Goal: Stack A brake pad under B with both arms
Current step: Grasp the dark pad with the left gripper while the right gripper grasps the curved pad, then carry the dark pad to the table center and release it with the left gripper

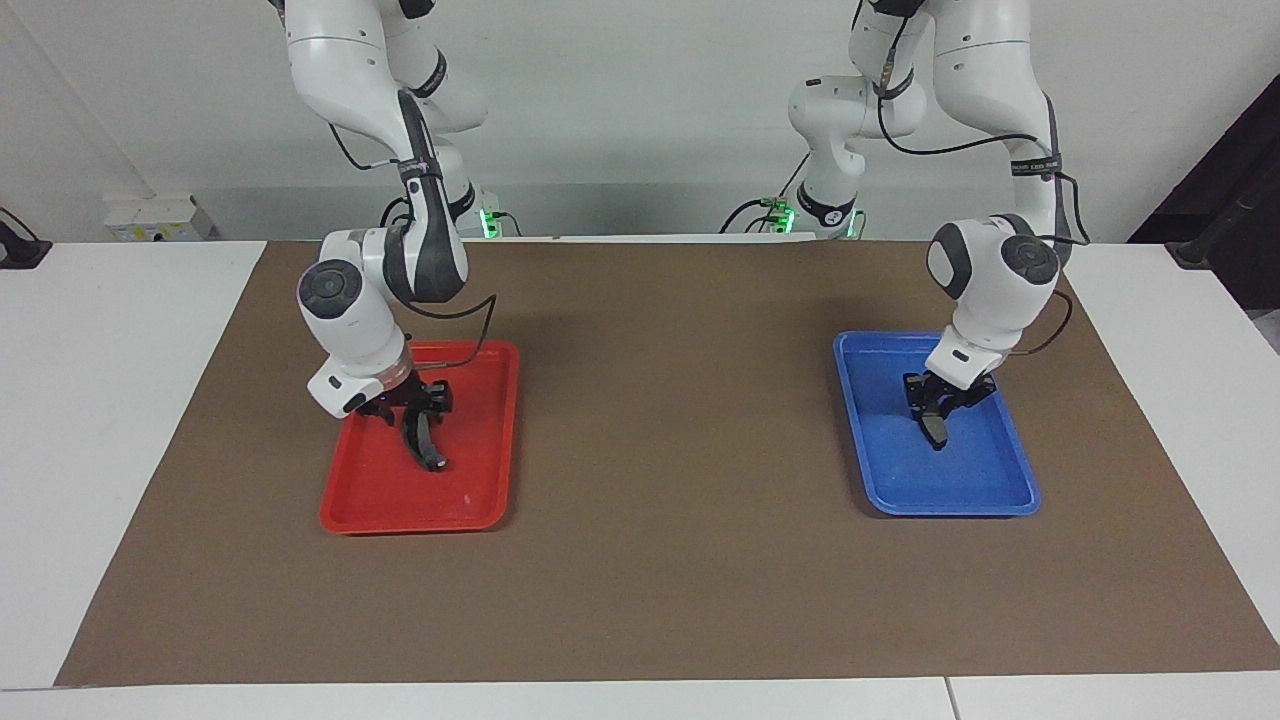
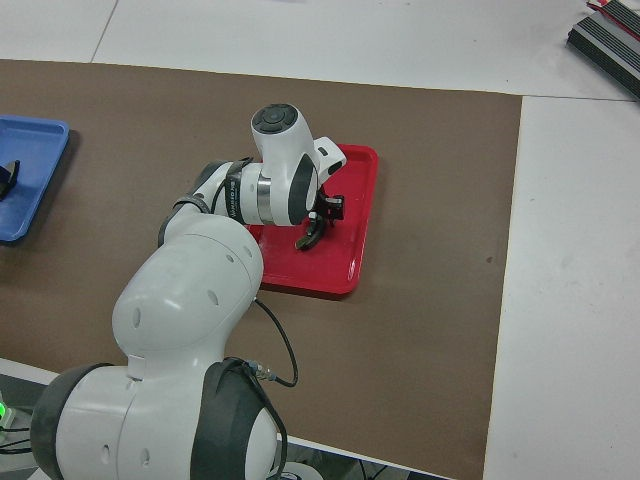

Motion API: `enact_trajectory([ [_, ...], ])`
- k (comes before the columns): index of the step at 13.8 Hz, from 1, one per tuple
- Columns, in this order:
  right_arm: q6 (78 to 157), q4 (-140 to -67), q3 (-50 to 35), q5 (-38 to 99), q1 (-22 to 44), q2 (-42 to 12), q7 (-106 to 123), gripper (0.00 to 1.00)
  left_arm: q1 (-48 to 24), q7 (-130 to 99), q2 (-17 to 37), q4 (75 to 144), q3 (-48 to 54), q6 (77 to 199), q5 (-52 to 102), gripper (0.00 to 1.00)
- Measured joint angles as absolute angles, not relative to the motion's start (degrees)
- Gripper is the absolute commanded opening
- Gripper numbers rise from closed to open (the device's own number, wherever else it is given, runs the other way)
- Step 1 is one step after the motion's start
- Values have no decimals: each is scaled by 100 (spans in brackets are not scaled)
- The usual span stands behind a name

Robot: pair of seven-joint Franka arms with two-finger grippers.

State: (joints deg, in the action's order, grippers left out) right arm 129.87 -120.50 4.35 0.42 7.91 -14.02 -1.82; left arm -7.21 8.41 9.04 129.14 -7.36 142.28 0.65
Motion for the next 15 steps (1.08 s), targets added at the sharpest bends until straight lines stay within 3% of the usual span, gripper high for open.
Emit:
enact_trajectory([
  [3,12988,-12041,435,43,791,-1409,-182,62,-720,848,915,12831,-760,14107,65,1],
  [5,12988,-12040,435,43,792,-1409,-181,60,-719,869,910,12407,-780,13461,65,1],
  [6,12987,-12040,435,43,791,-1409,-177,54,-724,871,899,12065,-780,13030,65,1],
  [8,12987,-12040,435,43,792,-1409,-173,28,-737,852,819,11427,-738,12307,71,1],
  [9,12985,-12040,435,43,792,-1409,-173,9,-747,742,757,11242,-664,12125,89,1],
  [10,12973,-12038,435,44,791,-1407,-173,1,-754,459,689,11138,-484,12060,108,1],
  [15,12462,-11672,445,44,786,-1396,-172,0,-884,-2285,595,11019,1347,12143,-168,1],
])
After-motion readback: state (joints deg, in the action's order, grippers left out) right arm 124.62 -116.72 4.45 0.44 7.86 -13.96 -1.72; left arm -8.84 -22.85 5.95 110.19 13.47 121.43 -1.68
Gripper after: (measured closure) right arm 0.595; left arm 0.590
